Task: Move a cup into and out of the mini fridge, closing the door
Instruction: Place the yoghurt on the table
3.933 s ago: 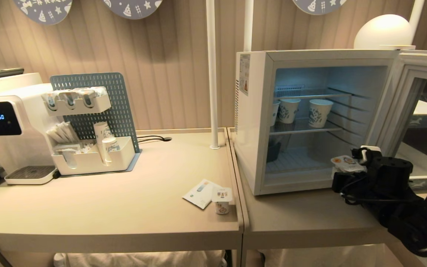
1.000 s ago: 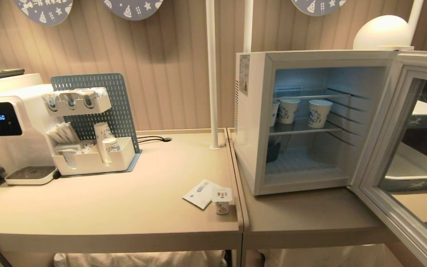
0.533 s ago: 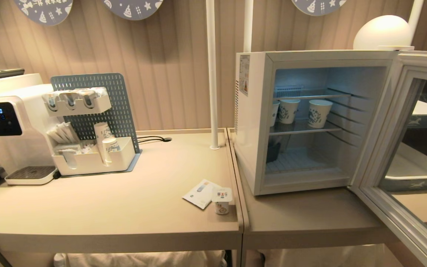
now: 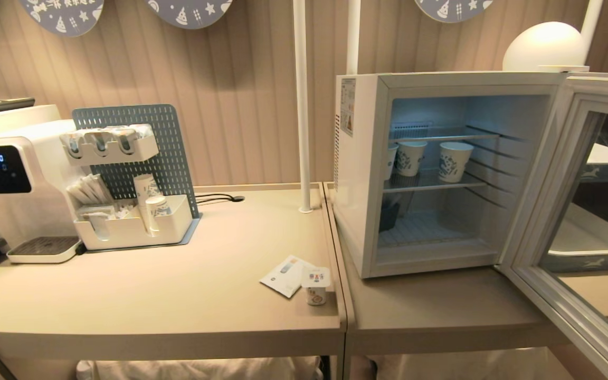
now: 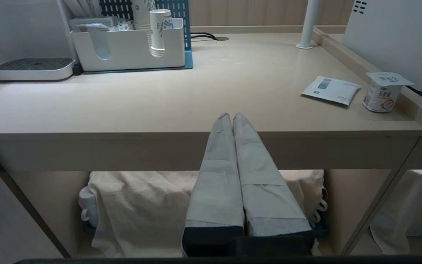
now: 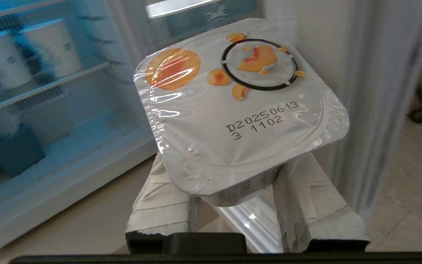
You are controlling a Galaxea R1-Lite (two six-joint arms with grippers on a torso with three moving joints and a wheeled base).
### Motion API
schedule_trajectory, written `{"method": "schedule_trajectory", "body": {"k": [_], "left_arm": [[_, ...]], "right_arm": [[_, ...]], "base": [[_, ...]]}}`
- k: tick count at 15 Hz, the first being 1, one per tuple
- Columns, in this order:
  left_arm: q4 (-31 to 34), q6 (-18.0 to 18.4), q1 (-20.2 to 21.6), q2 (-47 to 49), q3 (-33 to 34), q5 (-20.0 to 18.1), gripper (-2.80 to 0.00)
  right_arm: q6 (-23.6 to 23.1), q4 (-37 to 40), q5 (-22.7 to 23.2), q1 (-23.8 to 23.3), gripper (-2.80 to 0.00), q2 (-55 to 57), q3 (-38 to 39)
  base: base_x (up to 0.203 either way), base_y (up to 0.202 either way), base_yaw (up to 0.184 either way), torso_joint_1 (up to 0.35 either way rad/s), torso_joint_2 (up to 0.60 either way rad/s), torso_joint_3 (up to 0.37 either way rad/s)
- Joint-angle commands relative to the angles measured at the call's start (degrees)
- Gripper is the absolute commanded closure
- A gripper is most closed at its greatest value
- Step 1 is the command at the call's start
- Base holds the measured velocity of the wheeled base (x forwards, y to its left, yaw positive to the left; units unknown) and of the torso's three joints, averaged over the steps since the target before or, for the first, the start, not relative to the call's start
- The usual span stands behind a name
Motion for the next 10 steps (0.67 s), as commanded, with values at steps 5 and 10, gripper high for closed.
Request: {"method": "schedule_trajectory", "body": {"k": [5,10], "left_arm": [[0.0,0.0,0.0,0.1,0.1,0.0,0.00],[0.0,0.0,0.0,0.1,0.1,0.0,0.00]], "right_arm": [[-1.3,17.4,14.6,6.9,0.00,-9.0,-3.1],[-5.6,54.9,34.7,7.0,0.00,-18.0,-16.5]], "base": [[0.000,0.000,0.000,0.000,0.00,0.000],[0.000,0.000,0.000,0.000,0.00,0.000]]}}
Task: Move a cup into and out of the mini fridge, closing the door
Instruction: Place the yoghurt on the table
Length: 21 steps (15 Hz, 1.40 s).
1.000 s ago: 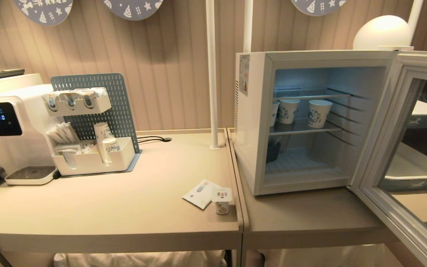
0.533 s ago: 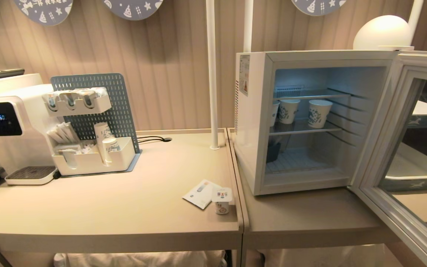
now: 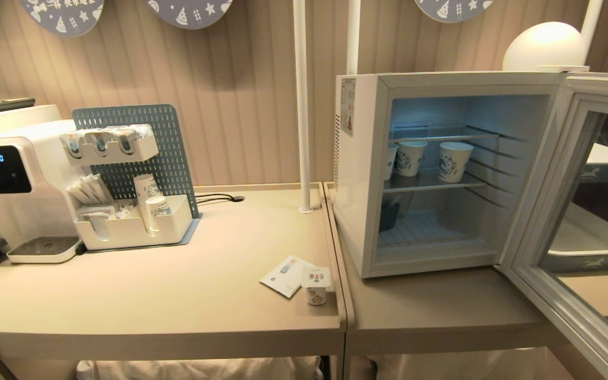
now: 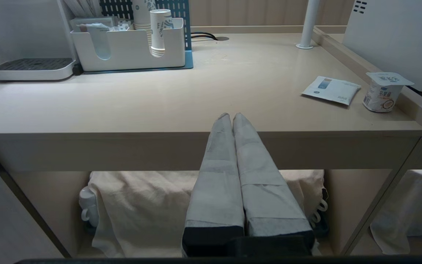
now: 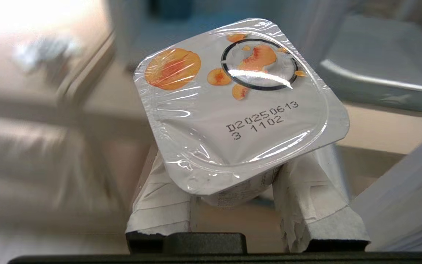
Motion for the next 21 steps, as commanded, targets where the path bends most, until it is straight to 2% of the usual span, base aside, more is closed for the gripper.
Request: {"method": "schedule_trajectory", "body": {"k": [1,2,4,7,10,13,14,15,16,18,19,21], "left_arm": [[0.0,0.0,0.0,0.1,0.1,0.0,0.00],[0.0,0.0,0.0,0.1,0.1,0.0,0.00],[0.0,0.0,0.0,0.1,0.1,0.0,0.00],[0.0,0.0,0.0,0.1,0.1,0.0,0.00],[0.0,0.0,0.0,0.1,0.1,0.0,0.00],[0.0,0.0,0.0,0.1,0.1,0.0,0.00],[0.0,0.0,0.0,0.1,0.1,-0.1,0.00],[0.0,0.0,0.0,0.1,0.1,-0.1,0.00],[0.0,0.0,0.0,0.1,0.1,-0.1,0.00],[0.0,0.0,0.0,0.1,0.1,-0.1,0.00],[0.0,0.0,0.0,0.1,0.1,-0.1,0.00],[0.0,0.0,0.0,0.1,0.1,-0.1,0.00]], "right_arm": [[-1.9,12.9,4.3,0.0,0.00,-1.4,-4.0],[-5.6,15.7,4.4,-0.4,0.00,0.3,-4.2],[-11.0,18.2,2.4,-4.9,0.00,1.7,-3.8],[-19.5,19.1,-0.6,-15.7,0.00,-1.5,-2.9],[-22.5,21.0,-0.8,-25.5,0.00,-9.6,-2.4],[-22.8,26.7,0.7,-29.9,0.00,-19.7,-2.4],[-21.3,27.7,1.2,-30.2,0.00,-22.5,-2.3],[-17.2,28.4,3.9,-30.5,0.00,-25.4,-2.0],[-11.3,28.6,9.1,-30.6,0.00,-27.2,-1.8],[0.5,27.1,16.4,-30.7,0.00,-28.8,-0.5],[3.1,23.8,18.0,-30.7,0.00,-28.9,1.9],[4.9,15.0,20.3,-30.7,0.00,-29.0,7.4]], "base": [[0.000,0.000,0.000,0.000,0.00,0.000],[0.000,0.000,0.000,0.000,0.00,0.000],[0.000,0.000,0.000,0.000,0.00,0.000],[0.000,0.000,0.000,0.000,0.00,0.000],[0.000,0.000,0.000,0.000,0.00,0.000],[0.000,0.000,0.000,0.000,0.00,0.000],[0.000,0.000,0.000,0.000,0.00,0.000],[0.000,0.000,0.000,0.000,0.00,0.000],[0.000,0.000,0.000,0.000,0.00,0.000],[0.000,0.000,0.000,0.000,0.00,0.000],[0.000,0.000,0.000,0.000,0.00,0.000],[0.000,0.000,0.000,0.000,0.00,0.000]]}}
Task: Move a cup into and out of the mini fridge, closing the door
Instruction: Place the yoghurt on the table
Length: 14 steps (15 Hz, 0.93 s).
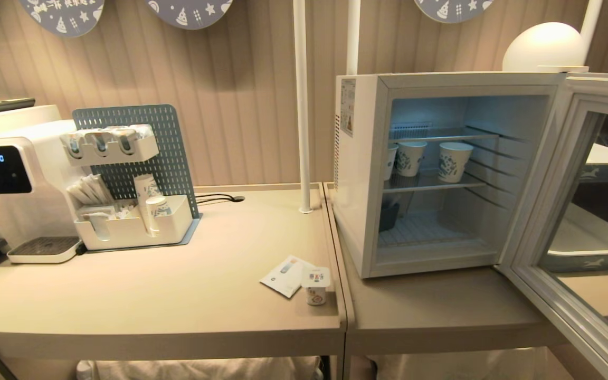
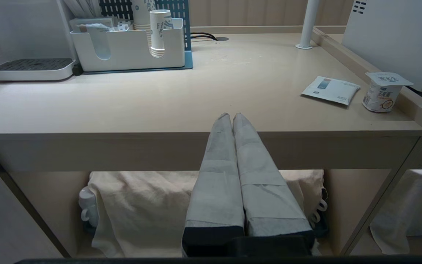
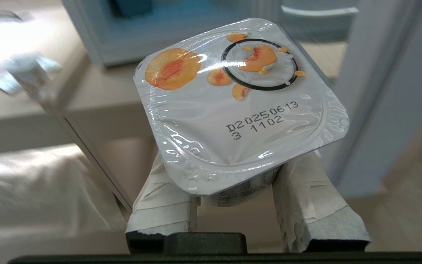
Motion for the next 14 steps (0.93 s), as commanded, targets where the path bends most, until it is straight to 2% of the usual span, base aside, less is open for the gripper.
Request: {"method": "schedule_trajectory", "body": {"k": [1,4,6,8,9,10,11,12,14], "left_arm": [[0.0,0.0,0.0,0.1,0.1,0.0,0.00],[0.0,0.0,0.0,0.1,0.1,0.0,0.00],[0.0,0.0,0.0,0.1,0.1,0.0,0.00],[0.0,0.0,0.0,0.1,0.1,0.1,0.00],[0.0,0.0,0.0,0.1,0.1,0.0,0.00],[0.0,0.0,0.0,0.1,0.1,0.0,0.00],[0.0,0.0,0.0,0.1,0.1,0.0,0.00],[0.0,0.0,0.0,0.1,0.1,0.0,0.00],[0.0,0.0,0.0,0.1,0.1,0.0,0.00]], "right_arm": [[1.4,-6.1,1.1,0.0,0.00,-0.9,4.5],[1.3,-7.8,2.2,0.0,0.00,-0.9,5.3],[0.8,-7.8,4.5,0.0,0.00,-0.9,5.4],[-0.9,-8.3,4.8,0.0,0.00,-0.9,5.7],[-3.2,-8.9,4.6,0.0,0.00,-1.0,6.3],[-7.9,-10.4,4.4,0.0,0.00,-1.0,8.2],[-8.9,-14.4,4.5,0.0,0.00,-1.0,9.3],[-7.7,-16.4,4.6,0.0,0.00,-1.0,9.9],[-5.5,-15.5,4.2,0.0,0.00,-0.9,9.9]], "base": [[0.000,0.000,0.000,0.000,0.00,0.000],[0.000,0.000,0.000,0.000,0.00,0.000],[0.000,0.000,0.000,0.000,0.00,0.000],[0.000,0.000,0.000,0.000,0.00,0.000],[0.000,0.000,0.000,0.000,0.00,0.000],[0.000,0.000,0.000,0.000,0.00,0.000],[0.000,0.000,0.000,0.000,0.00,0.000],[0.000,0.000,0.000,0.000,0.00,0.000],[0.000,0.000,0.000,0.000,0.00,0.000]]}}
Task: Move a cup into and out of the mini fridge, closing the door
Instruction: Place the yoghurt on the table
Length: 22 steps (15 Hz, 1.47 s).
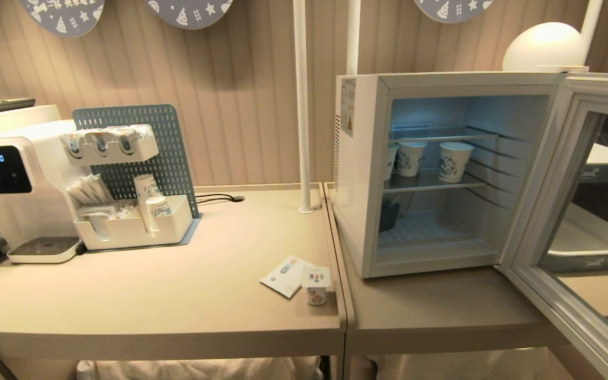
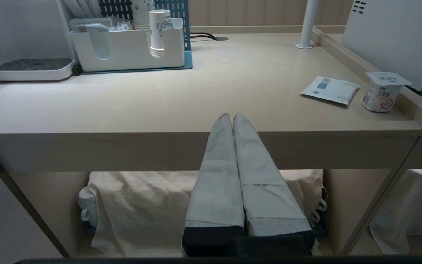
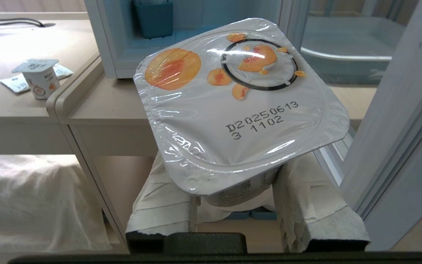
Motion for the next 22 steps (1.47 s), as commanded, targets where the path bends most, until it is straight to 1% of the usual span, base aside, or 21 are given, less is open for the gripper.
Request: {"method": "schedule_trajectory", "body": {"k": [1,4,13,16,22], "left_arm": [[0.0,0.0,0.0,0.1,0.1,0.0,0.00],[0.0,0.0,0.1,0.1,0.1,0.1,0.00],[0.0,0.1,0.0,0.1,0.1,0.0,0.00],[0.1,0.2,0.1,0.1,0.1,0.0,0.00],[0.1,0.2,0.0,0.1,0.1,0.0,0.00]], "right_arm": [[0.4,0.0,-0.1,0.0,0.00,-0.2,0.2],[0.4,-0.1,-0.1,0.1,0.00,-0.1,0.2],[0.4,0.0,-0.1,0.1,0.00,-0.1,0.2],[0.4,0.0,-0.1,0.0,0.00,-0.1,0.2],[0.4,0.0,-0.1,0.1,0.00,-0.1,0.2]], "base": [[0.000,0.000,0.000,0.000,0.00,0.000],[-0.080,0.052,-0.002,0.002,0.01,-0.002],[-0.190,0.189,0.001,0.002,0.00,0.004],[-0.019,0.100,0.000,0.004,0.00,0.002],[0.000,0.183,-0.002,0.003,0.00,0.003]]}}
